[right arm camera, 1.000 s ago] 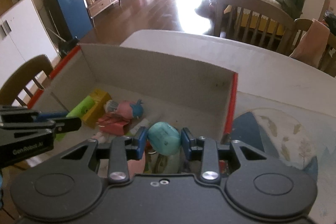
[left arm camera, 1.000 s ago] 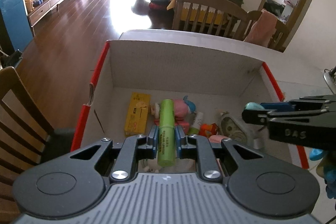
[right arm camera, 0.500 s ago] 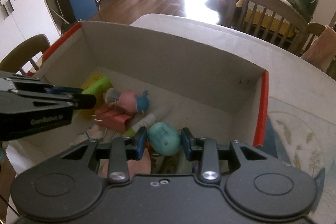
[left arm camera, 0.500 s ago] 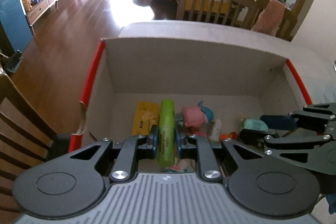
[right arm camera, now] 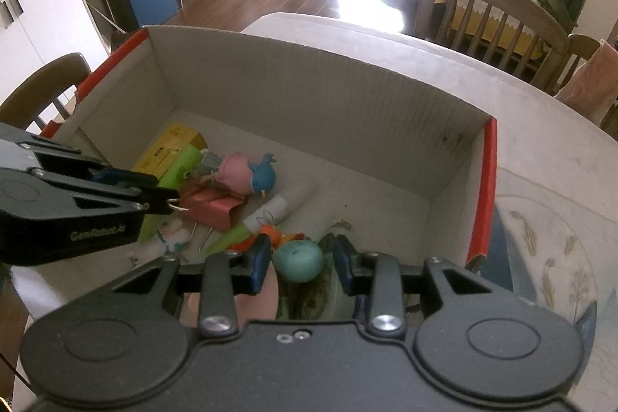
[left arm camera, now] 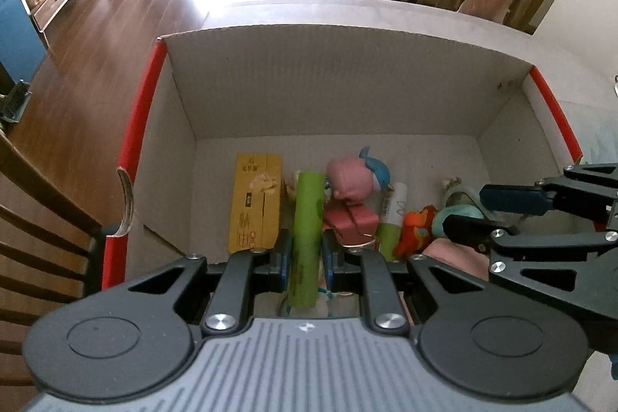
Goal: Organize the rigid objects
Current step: 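Open the left tool to drop the marker while the right tool releases the eraser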
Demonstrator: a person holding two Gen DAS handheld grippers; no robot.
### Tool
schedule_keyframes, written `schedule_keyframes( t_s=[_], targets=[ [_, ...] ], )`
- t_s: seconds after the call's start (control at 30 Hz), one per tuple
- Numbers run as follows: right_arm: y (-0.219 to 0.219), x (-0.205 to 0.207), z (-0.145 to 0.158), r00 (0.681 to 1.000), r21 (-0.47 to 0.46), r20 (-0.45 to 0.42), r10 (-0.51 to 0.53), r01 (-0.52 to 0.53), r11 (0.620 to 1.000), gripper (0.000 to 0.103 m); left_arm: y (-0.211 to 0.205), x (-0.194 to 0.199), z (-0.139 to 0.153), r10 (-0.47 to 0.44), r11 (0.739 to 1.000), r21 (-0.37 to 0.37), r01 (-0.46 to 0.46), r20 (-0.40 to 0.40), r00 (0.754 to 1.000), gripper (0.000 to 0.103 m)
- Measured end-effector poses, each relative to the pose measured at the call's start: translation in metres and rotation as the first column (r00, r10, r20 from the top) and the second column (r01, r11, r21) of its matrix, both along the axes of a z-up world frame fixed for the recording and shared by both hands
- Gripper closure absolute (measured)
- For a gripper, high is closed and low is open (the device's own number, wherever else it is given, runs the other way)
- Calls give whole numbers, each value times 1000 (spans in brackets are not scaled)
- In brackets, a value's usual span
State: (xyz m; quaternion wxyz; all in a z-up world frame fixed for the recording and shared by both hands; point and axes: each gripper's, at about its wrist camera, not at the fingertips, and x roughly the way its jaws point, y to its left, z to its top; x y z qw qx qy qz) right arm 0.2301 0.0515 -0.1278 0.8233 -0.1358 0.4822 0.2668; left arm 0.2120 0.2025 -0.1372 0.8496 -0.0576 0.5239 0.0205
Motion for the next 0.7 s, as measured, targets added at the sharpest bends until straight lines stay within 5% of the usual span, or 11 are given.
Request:
schedule_keyframes(
  t_s=[0.53,0.6,0.7],
  targets=[
    [-19,-24,30,1000,83,11,12,-13,996,60,-5,-19,26,14,1000,5,-14,42,999,86],
    [-24,-29,36,1000,106,17,13,-15,994,48,-5,-24,30,16,1000,3,-17,54,998,86],
    [-32,-38,47,999,134,36,17,-21,991,44,-7,-34,38,20,1000,3,-21,74,997,86]
  ],
)
